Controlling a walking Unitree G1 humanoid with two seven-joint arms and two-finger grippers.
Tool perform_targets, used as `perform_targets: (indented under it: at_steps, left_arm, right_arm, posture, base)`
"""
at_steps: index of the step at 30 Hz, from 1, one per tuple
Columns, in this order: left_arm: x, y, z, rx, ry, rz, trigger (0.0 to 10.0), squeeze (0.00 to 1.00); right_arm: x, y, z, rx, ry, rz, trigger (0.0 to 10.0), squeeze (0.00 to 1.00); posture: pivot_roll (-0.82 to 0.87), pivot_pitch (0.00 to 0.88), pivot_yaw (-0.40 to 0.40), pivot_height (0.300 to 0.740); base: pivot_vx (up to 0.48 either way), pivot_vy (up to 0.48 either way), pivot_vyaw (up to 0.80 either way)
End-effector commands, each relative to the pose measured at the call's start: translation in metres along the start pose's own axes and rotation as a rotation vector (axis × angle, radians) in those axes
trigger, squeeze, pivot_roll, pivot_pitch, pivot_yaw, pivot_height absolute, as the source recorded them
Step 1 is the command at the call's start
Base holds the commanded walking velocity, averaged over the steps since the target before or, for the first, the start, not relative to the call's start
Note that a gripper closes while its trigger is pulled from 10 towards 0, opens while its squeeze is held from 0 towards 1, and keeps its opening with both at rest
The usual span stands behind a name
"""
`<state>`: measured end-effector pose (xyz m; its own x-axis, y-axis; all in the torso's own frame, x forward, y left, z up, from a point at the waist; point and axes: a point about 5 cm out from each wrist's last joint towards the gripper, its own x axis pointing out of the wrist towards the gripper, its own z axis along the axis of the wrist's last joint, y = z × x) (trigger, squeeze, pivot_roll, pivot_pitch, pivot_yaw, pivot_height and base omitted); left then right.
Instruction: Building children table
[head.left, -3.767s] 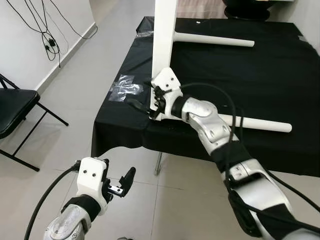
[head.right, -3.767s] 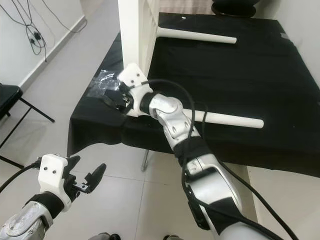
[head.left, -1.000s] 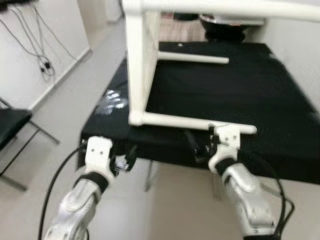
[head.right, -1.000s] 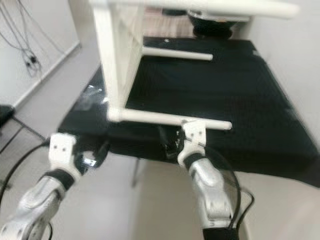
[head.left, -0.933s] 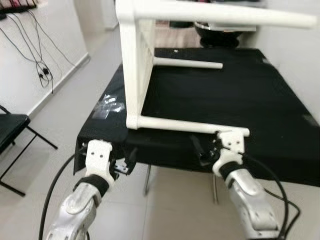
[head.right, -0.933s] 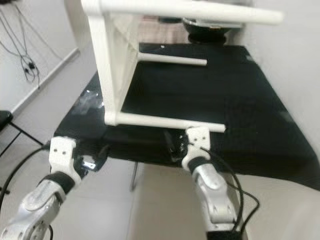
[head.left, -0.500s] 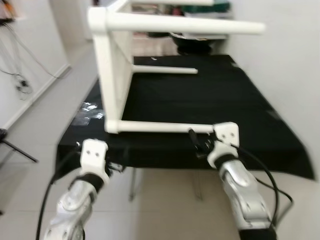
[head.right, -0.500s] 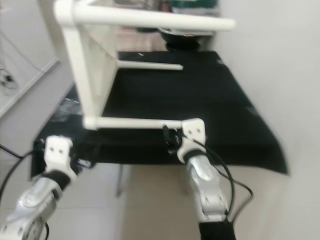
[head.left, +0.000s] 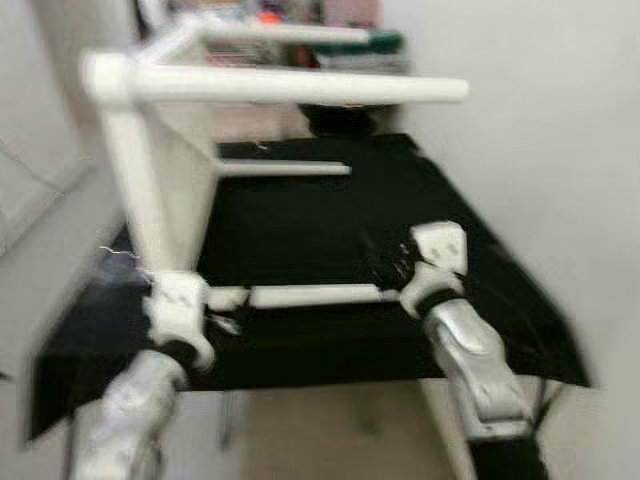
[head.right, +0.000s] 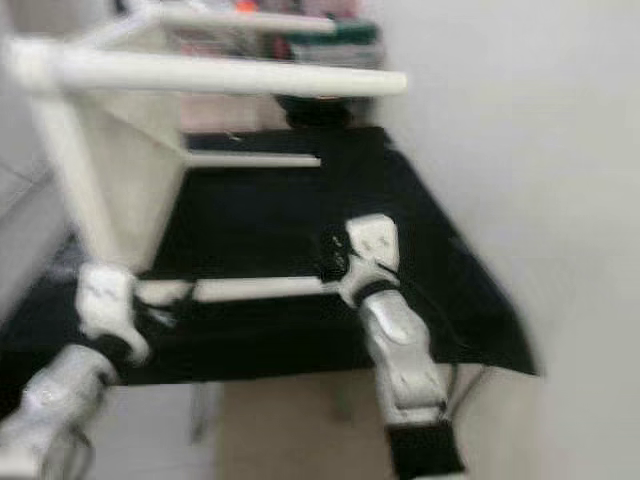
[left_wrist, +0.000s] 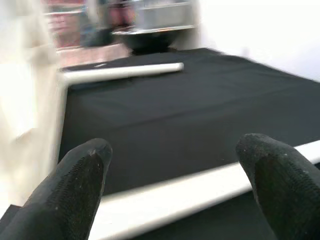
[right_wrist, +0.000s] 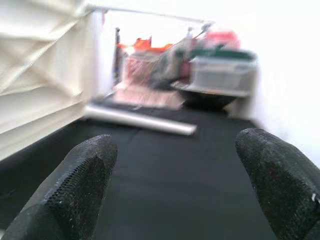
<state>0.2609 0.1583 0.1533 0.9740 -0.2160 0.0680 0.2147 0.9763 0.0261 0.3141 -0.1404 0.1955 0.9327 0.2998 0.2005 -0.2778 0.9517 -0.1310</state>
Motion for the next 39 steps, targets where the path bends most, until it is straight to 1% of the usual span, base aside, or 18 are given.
perform_targets:
  at_steps: [1, 4, 8, 10, 12, 13, 14, 15, 16, 17, 20, 21, 23, 26, 28, 32, 34, 39]
  left_arm:
    - [0.003, -0.007, -0.001, 0.001, -0.002, -0.032, 10.0, 0.0]
    - [0.004, -0.009, -0.001, -0.001, -0.001, -0.036, 10.0, 0.0]
    - [0.006, -0.012, 0.0, -0.019, -0.005, -0.05, 10.0, 0.0]
    - [0.008, -0.012, 0.001, -0.033, -0.008, -0.044, 10.0, 0.0]
    - [0.012, -0.009, 0.003, -0.07, -0.016, -0.014, 10.0, 0.0]
    - [0.015, -0.006, 0.004, -0.098, -0.015, 0.019, 10.0, 0.0]
    - [0.015, -0.006, 0.004, -0.098, -0.015, 0.019, 10.0, 0.0]
    - [0.018, 0.003, 0.003, -0.156, -0.003, 0.103, 10.0, 0.0]
    - [0.018, 0.005, 0.002, -0.169, 0.001, 0.123, 10.0, 0.0]
    - [0.018, 0.005, 0.002, -0.169, 0.001, 0.123, 10.0, 0.0]
    - [0.017, 0.013, -0.003, -0.274, 0.017, 0.206, 10.0, 0.0]
    - [0.017, 0.013, -0.003, -0.274, 0.017, 0.206, 10.0, 0.0]
    - [0.018, 0.02, -0.006, -0.364, 0.012, 0.263, 10.0, 0.0]
    - [0.018, 0.024, -0.006, -0.397, 0.008, 0.284, 10.0, 0.0]
    - [0.019, 0.035, -0.007, -0.454, -0.002, 0.341, 10.0, 0.0]
    - [0.02, 0.041, -0.004, -0.44, -0.011, 0.365, 10.0, 0.0]
    - [0.019, 0.041, -0.002, -0.409, -0.021, 0.356, 10.0, 0.0]
    - [0.017, 0.039, 0.0, -0.408, -0.032, 0.337, 10.0, 0.0]
  right_arm:
    - [-0.002, -0.004, 0.005, -0.011, -0.022, 0.037, 10.0, 0.0]
    - [-0.001, -0.005, 0.01, -0.031, -0.039, 0.063, 10.0, 0.0]
    - [0.0, 0.0, 0.028, -0.153, -0.098, 0.181, 10.0, 0.0]
    - [-0.001, 0.001, 0.031, -0.178, -0.107, 0.197, 10.0, 0.0]
    - [-0.002, 0.001, 0.039, -0.232, -0.138, 0.214, 10.0, 0.0]
    - [-0.004, -0.001, 0.047, -0.317, -0.175, 0.217, 10.0, 0.0]
    - [-0.004, -0.001, 0.047, -0.317, -0.175, 0.217, 10.0, 0.0]
    - [-0.007, -0.01, 0.065, -0.543, -0.248, 0.18, 10.0, 0.0]
    - [-0.008, -0.012, 0.07, -0.598, -0.265, 0.171, 10.0, 0.0]
    - [-0.008, -0.012, 0.07, -0.598, -0.265, 0.171, 10.0, 0.0]
    - [-0.009, -0.027, 0.099, -0.845, -0.357, 0.069, 10.0, 0.0]
    - [-0.009, -0.027, 0.099, -0.845, -0.357, 0.069, 10.0, 0.0]
    - [-0.009, -0.028, 0.115, -0.946, -0.408, 0.049, 10.0, 0.0]
    - [-0.008, -0.026, 0.119, -0.971, -0.419, 0.058, 10.0, 0.0]
    - [0.0, -0.016, 0.12, -1.009, -0.43, 0.108, 10.0, 0.0]
    - [0.01, -0.005, 0.117, -0.951, -0.44, 0.168, 10.0, 0.0]
    - [0.018, -0.003, 0.11, -0.918, -0.395, 0.175, 10.0, 0.0]
    - [0.025, -0.002, 0.107, -0.911, -0.369, 0.154, 10.0, 0.0]
  posture:
    - [0.04, 0.0, -0.032, 0.74]
    - [0.03, 0.0, -0.03, 0.74]
    - [0.03, 0.0, -0.028, 0.74]
    - [0.03, 0.0, -0.03, 0.74]
    - [0.03, 0.0, -0.031, 0.74]
    - [0.02, 0.0, -0.029, 0.74]
    - [0.02, 0.0, -0.029, 0.74]
    - [0.01, 0.0, -0.025, 0.74]
    - [0.01, 0.0, -0.025, 0.74]
    - [0.01, 0.0, -0.025, 0.74]
    - [0.01, 0.0, -0.022, 0.74]
    - [0.01, 0.0, -0.022, 0.74]
    - [0.0, 0.0, -0.02, 0.74]
    - [0.0, 0.0, -0.02, 0.74]
    - [0.0, 0.0, -0.022, 0.74]
    - [0.01, 0.0, -0.03, 0.74]
    - [0.02, 0.0, -0.032, 0.74]
    - [0.02, 0.0, -0.034, 0.74]
  base:
    - [0.0, 0.0, 0.0]
    - [0.0, 0.0, 0.0]
    - [0.0, 0.0, 0.0]
    - [0.0, 0.0, 0.0]
    - [0.0, 0.0, 0.0]
    - [0.0, 0.0, 0.0]
    - [0.0, 0.0, 0.0]
    - [0.0, 0.0, 0.0]
    - [0.0, 0.0, 0.0]
    - [0.0, 0.0, 0.0]
    - [0.0, 0.0, 0.0]
    - [0.0, 0.0, 0.0]
    - [0.0, 0.0, 0.0]
    - [0.0, 0.0, 0.0]
    - [0.0, 0.0, 0.0]
    - [0.0, 0.0, 0.0]
    - [0.0, 0.0, 0.8]
    - [0.0, 0.0, 0.8]
